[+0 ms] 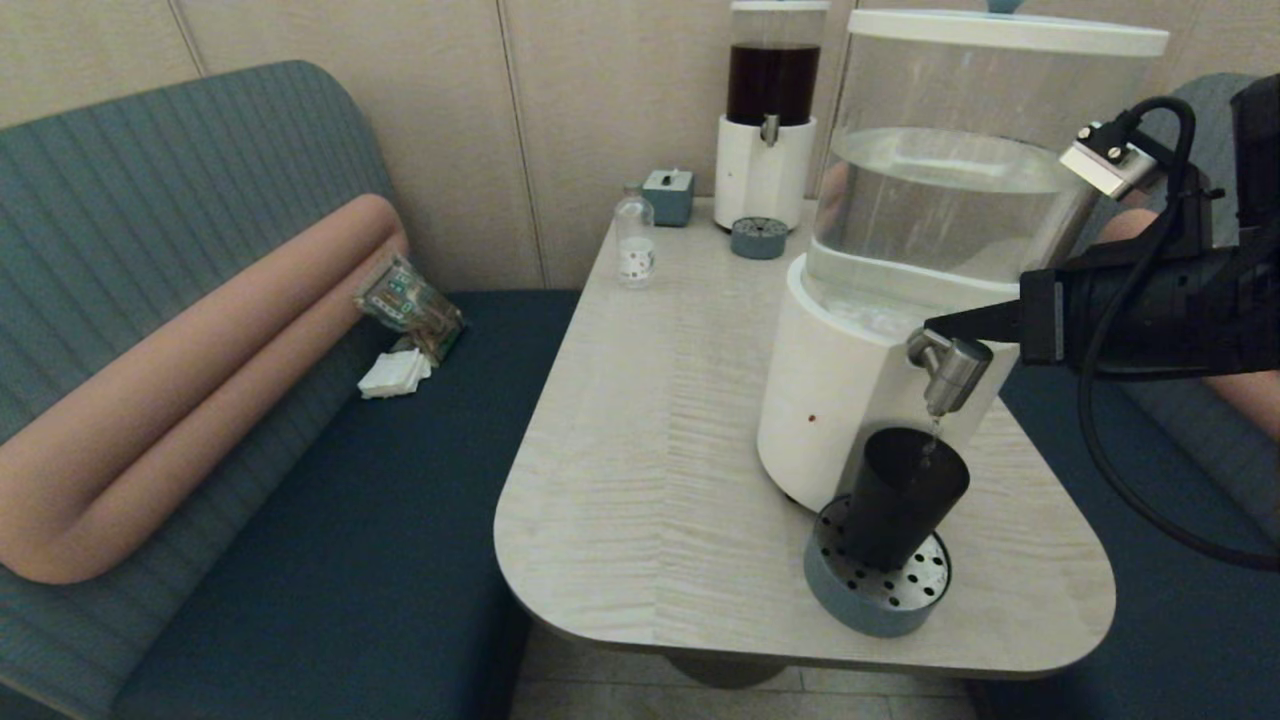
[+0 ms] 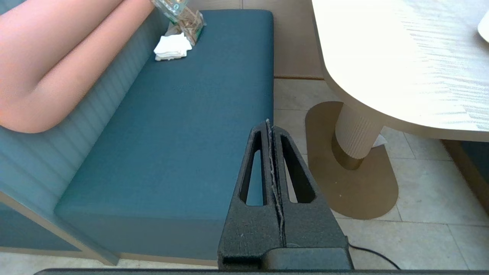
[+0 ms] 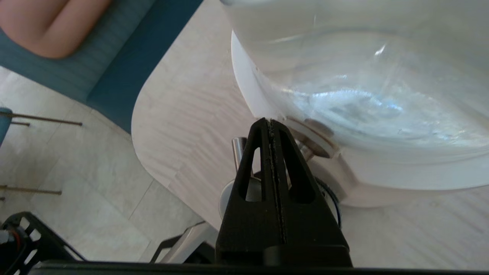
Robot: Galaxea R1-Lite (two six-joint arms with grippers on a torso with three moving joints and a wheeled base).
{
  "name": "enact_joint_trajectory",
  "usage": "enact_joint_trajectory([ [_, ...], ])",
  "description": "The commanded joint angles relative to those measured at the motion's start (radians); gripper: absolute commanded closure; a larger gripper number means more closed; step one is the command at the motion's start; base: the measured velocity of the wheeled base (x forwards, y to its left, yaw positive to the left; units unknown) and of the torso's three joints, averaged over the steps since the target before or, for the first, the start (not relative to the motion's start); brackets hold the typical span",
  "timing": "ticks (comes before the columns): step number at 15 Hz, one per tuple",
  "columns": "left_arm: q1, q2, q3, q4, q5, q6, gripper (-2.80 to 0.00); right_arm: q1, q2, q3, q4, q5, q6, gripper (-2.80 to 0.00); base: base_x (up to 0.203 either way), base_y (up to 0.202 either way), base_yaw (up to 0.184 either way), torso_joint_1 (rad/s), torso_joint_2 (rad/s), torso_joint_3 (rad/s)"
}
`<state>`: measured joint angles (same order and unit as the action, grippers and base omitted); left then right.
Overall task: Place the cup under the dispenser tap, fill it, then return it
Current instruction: Turn on the faucet
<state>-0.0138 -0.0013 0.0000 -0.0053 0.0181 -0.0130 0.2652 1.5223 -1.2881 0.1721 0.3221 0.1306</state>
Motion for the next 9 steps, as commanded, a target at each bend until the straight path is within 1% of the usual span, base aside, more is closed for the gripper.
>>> enact_joint_trajectory([
  [1,0.000,0.000,0.002,-0.001,0.000,-0.001,0.00,-0.043,-0.021,0.015,-0.029,-0.004,0.000,0.00,0.000,0.000,0.000,0.000,0.00,0.000],
  [5,0.000,0.000,0.002,-0.001,0.000,-0.001,0.00,-0.146,-0.073,0.039,-0.103,-0.017,-0.007,0.00,0.000,0.000,0.000,0.000,0.00,0.000],
  [9,0.000,0.000,0.002,-0.001,0.000,-0.001,0.00,-0.193,-0.164,0.094,-0.103,-0.012,-0.010,0.00,0.000,0.000,0.000,0.000,0.00,0.000],
])
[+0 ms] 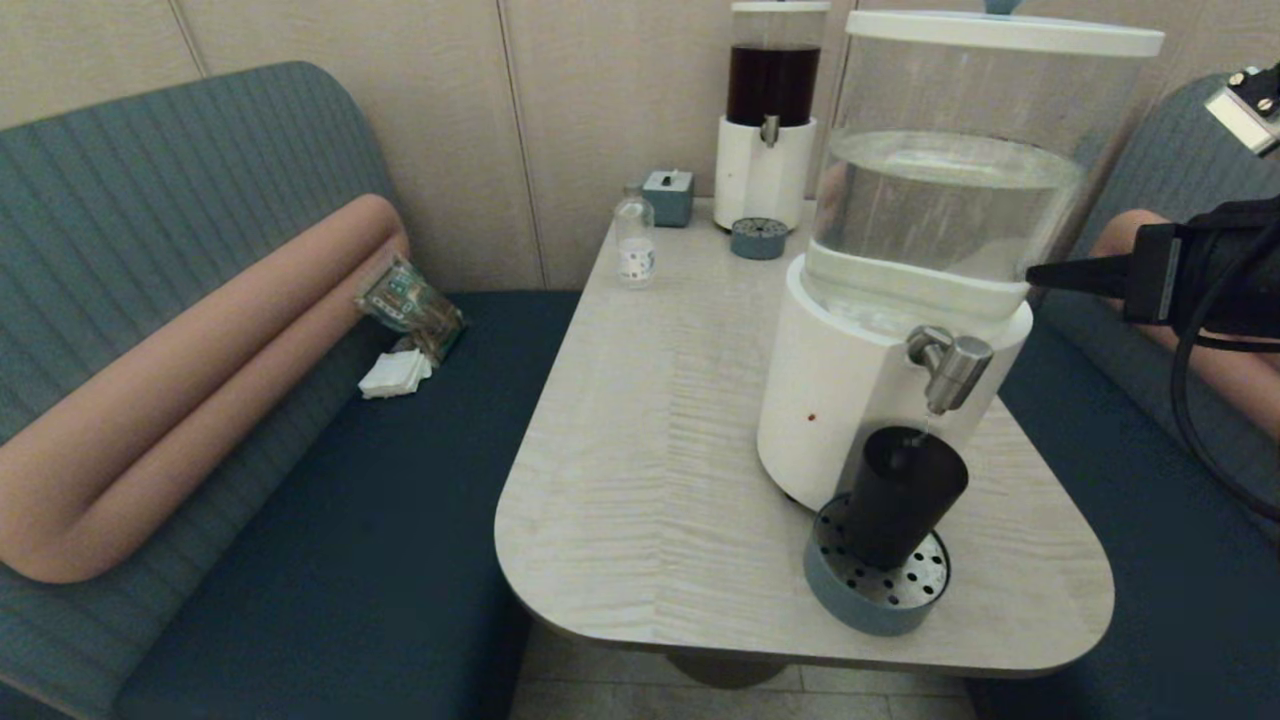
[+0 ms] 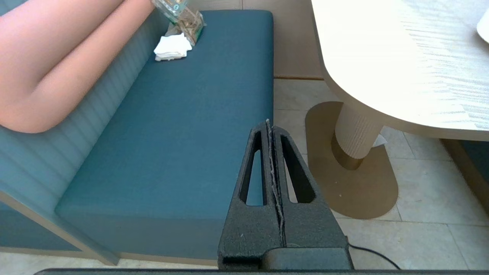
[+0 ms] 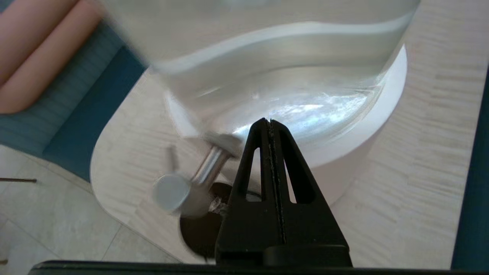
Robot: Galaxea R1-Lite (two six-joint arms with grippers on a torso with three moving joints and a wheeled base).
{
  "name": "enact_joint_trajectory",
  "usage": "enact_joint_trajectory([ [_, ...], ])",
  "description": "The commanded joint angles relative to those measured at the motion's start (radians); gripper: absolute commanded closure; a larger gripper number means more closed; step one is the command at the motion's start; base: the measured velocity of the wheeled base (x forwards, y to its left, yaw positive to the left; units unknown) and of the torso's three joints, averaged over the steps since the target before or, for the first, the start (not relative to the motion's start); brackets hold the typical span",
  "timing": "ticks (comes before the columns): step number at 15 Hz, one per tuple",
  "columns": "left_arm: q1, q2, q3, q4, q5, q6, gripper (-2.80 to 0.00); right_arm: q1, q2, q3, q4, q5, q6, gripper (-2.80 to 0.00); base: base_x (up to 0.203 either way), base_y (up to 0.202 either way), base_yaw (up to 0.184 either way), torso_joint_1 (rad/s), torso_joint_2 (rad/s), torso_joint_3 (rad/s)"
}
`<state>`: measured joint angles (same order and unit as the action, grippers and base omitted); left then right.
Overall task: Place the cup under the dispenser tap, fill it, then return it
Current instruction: Turn on the faucet, then turn off the faucet
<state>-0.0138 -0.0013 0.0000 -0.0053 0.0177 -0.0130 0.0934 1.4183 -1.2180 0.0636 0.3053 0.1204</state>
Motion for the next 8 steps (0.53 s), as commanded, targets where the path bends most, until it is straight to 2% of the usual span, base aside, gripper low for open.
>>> enact_joint_trajectory([
  [1,0.000,0.000,0.002,-0.001,0.001,-0.001,0.00,-0.044,-0.096,0.044,0.009,0.006,-0.003,0.00,0.000,0.000,0.000,0.000,0.00,0.000],
  [4,0.000,0.000,0.002,-0.001,0.001,-0.001,0.00,-0.129,-0.216,0.109,0.008,0.007,-0.012,0.00,0.000,0.000,0.000,0.000,0.00,0.000],
  [8,0.000,0.000,0.002,-0.001,0.001,-0.001,0.00,-0.244,-0.408,0.235,-0.001,-0.037,-0.090,0.00,0.000,0.000,0.000,0.000,0.00,0.000],
])
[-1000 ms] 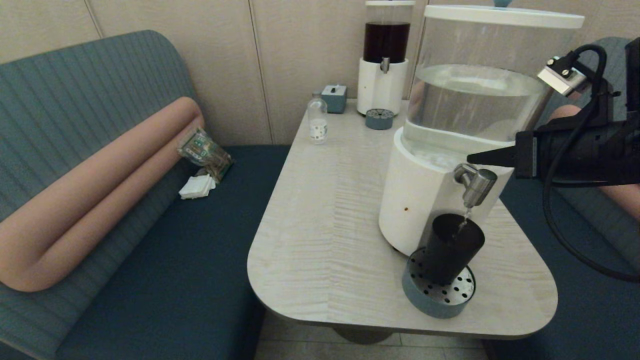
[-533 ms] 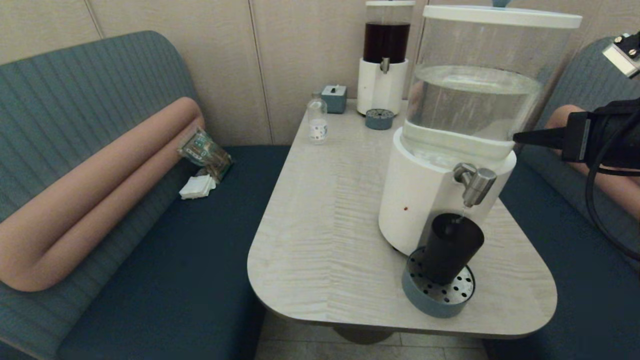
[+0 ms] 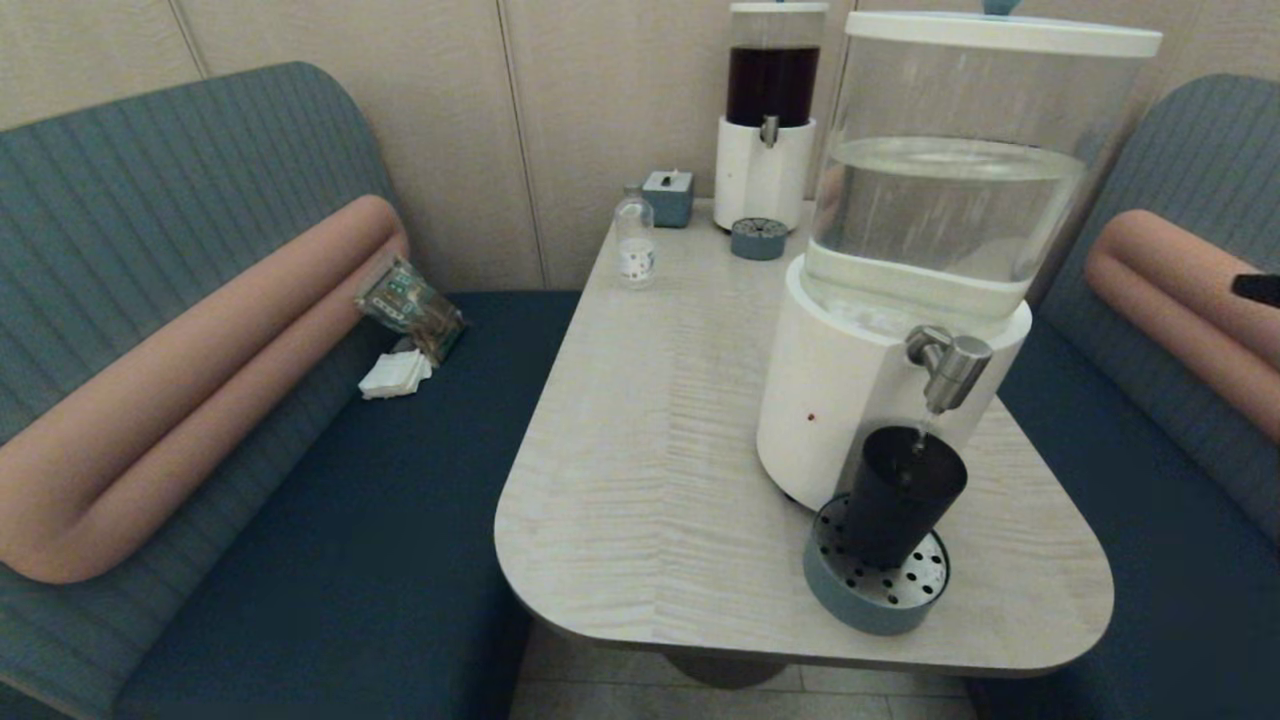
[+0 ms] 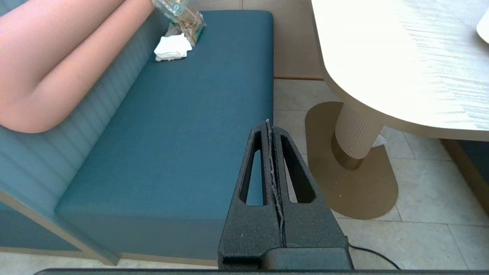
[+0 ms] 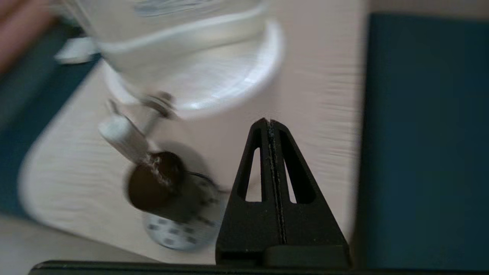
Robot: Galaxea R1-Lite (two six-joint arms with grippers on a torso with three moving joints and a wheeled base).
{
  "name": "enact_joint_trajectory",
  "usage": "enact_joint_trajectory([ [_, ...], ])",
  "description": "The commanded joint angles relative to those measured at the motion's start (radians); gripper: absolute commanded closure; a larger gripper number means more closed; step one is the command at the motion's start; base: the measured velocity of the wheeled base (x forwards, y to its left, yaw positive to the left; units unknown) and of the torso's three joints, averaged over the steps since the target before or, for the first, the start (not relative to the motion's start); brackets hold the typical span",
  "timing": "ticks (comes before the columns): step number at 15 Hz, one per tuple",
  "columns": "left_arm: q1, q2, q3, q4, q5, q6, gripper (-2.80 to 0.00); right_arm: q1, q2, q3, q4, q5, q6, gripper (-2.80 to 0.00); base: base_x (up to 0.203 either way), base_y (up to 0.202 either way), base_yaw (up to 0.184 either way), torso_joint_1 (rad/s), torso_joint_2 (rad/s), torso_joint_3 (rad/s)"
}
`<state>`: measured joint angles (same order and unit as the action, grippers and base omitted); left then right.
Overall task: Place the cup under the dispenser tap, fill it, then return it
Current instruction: Turn off the faucet
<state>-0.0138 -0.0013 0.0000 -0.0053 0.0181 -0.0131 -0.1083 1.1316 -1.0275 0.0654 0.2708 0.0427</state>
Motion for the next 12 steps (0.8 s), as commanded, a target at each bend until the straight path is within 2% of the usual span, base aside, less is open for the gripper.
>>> enact_joint_trajectory([
  [1,0.000,0.000,0.002,-0.001,0.000,-0.001,0.00,-0.064,-0.176,0.068,-0.004,-0.005,-0.021,0.00,0.000,0.000,0.000,0.000,0.00,0.000],
  [4,0.000,0.000,0.002,-0.001,0.000,-0.001,0.00,-0.089,-0.353,0.139,-0.004,-0.009,-0.031,0.00,0.000,0.000,0.000,0.000,0.00,0.000],
  [8,0.000,0.000,0.002,-0.001,0.000,-0.001,0.00,-0.091,-0.572,0.238,-0.003,-0.008,-0.035,0.00,0.000,0.000,0.000,0.000,0.00,0.000],
  [12,0.000,0.000,0.002,-0.001,0.000,-0.001,0.00,-0.078,-0.777,0.281,0.029,-0.005,-0.038,0.00,0.000,0.000,0.000,0.000,0.00,0.000],
])
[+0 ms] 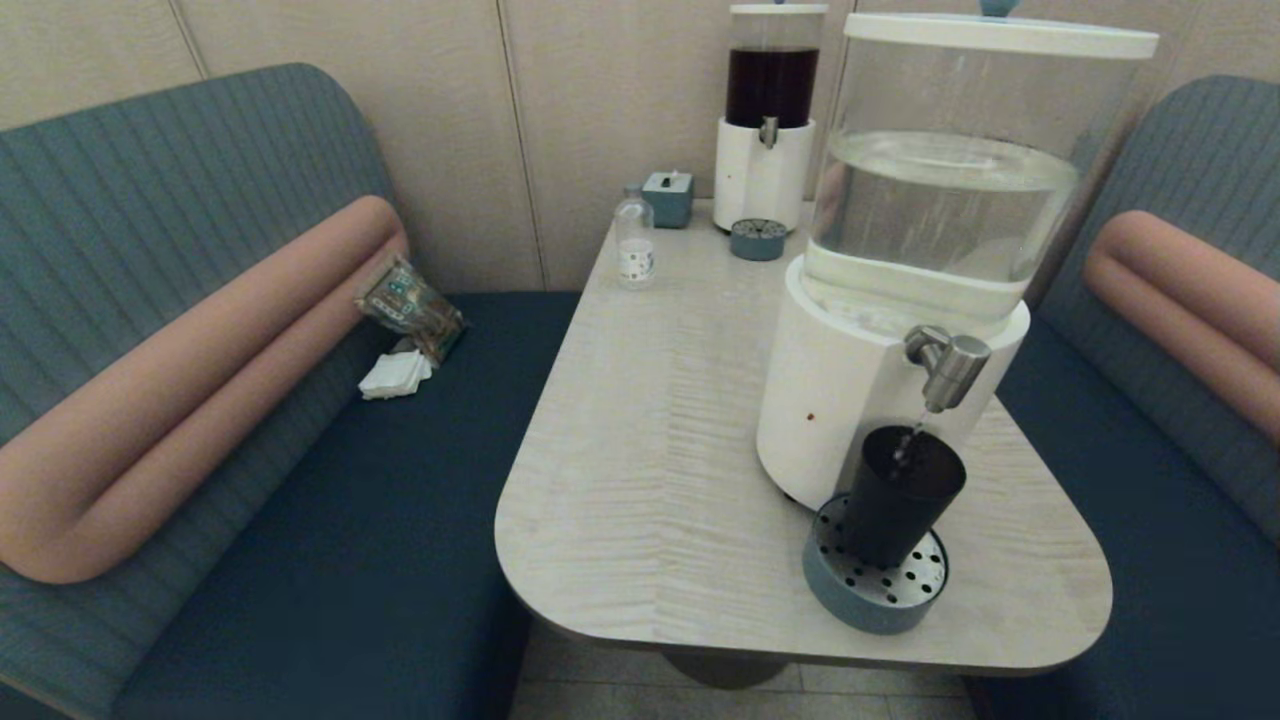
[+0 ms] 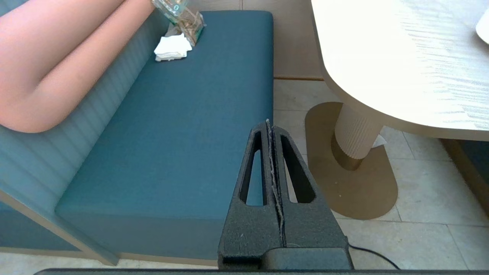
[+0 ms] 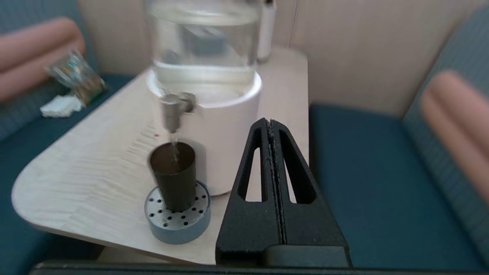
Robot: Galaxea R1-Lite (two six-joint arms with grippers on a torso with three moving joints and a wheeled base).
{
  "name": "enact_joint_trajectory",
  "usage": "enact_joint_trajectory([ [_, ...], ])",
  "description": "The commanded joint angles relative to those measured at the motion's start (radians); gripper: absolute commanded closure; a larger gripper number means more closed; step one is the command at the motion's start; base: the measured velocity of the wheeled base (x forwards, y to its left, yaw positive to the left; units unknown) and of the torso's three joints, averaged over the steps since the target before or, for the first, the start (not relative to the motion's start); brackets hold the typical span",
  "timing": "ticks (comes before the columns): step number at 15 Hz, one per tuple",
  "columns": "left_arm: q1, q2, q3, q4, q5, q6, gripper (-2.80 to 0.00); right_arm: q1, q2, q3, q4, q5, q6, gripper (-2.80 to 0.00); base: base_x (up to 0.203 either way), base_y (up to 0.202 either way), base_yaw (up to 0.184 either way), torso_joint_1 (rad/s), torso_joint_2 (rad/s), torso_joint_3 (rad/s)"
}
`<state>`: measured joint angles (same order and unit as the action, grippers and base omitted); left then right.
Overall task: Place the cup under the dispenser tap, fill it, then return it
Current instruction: Turn off the faucet
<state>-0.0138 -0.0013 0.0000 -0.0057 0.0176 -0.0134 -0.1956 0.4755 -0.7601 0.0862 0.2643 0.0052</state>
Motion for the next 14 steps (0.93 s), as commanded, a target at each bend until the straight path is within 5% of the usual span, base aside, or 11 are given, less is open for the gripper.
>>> enact_joint_trajectory([
  [1,0.000,0.000,0.002,0.000,0.001,0.000,0.00,0.031,-0.155,0.021,0.025,0.002,-0.004,0.00,0.000,0.000,0.000,0.000,0.00,0.000],
  [7,0.000,0.000,0.002,0.000,0.001,0.000,0.00,0.174,-0.209,0.073,0.046,-0.012,-0.094,0.00,0.000,0.000,0.000,0.000,0.00,0.000],
  [14,0.000,0.000,0.002,0.000,0.001,0.000,0.00,0.195,-0.422,0.249,0.005,-0.041,-0.195,0.00,0.000,0.000,0.000,0.000,0.00,0.000],
])
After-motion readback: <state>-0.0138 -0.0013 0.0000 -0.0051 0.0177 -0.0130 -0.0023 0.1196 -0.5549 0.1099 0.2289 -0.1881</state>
